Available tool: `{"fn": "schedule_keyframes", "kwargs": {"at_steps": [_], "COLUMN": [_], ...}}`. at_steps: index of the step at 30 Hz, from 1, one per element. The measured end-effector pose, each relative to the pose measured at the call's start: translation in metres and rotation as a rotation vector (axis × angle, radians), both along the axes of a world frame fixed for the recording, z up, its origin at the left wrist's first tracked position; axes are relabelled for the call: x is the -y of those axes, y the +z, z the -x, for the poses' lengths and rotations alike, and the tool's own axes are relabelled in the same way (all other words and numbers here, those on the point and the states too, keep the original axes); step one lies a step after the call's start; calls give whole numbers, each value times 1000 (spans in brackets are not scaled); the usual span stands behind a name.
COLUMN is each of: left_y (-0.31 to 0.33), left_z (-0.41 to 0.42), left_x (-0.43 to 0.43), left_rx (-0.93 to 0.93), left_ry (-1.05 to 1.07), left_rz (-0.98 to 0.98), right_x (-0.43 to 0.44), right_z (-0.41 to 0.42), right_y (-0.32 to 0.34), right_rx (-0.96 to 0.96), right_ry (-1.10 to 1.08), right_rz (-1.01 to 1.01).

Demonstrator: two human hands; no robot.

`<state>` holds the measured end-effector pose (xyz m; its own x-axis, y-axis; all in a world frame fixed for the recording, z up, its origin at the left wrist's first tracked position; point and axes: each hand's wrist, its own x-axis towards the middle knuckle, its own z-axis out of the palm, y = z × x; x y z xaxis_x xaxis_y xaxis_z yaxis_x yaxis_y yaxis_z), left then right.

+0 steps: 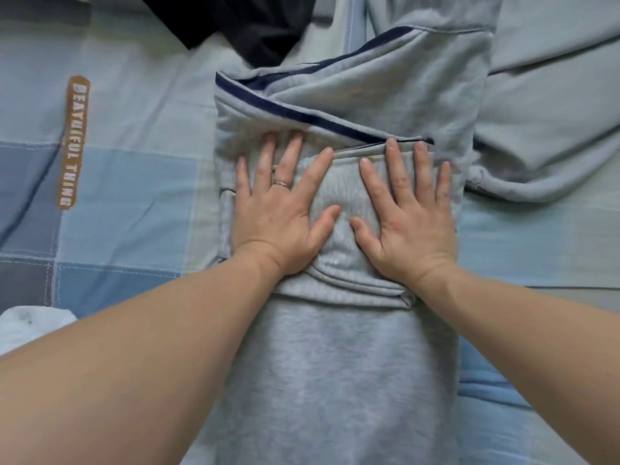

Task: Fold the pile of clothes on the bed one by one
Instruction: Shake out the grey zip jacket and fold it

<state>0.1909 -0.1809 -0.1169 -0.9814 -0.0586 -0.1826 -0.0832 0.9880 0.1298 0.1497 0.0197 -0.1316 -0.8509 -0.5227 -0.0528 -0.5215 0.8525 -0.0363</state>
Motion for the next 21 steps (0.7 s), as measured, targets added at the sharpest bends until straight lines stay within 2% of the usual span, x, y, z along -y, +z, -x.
{"fn": "schedule_keyframes", "kwargs": {"at_steps": [13, 17, 21], "left_y": [5, 16, 24], "left_z": [-6, -11, -95], "left_x": [-5, -22, -45], "left_rx": [-29, 57, 44], "left_ry": [16, 117, 102], "left_rz": [21, -13, -125], "right_x": [-1, 1, -21], "right_z": [-6, -17, -97], "right_y": [4, 18, 35], "right_rx": [8, 195, 332], "right_ry": [-46, -155, -244], "right_rz": [15, 51, 129]}}
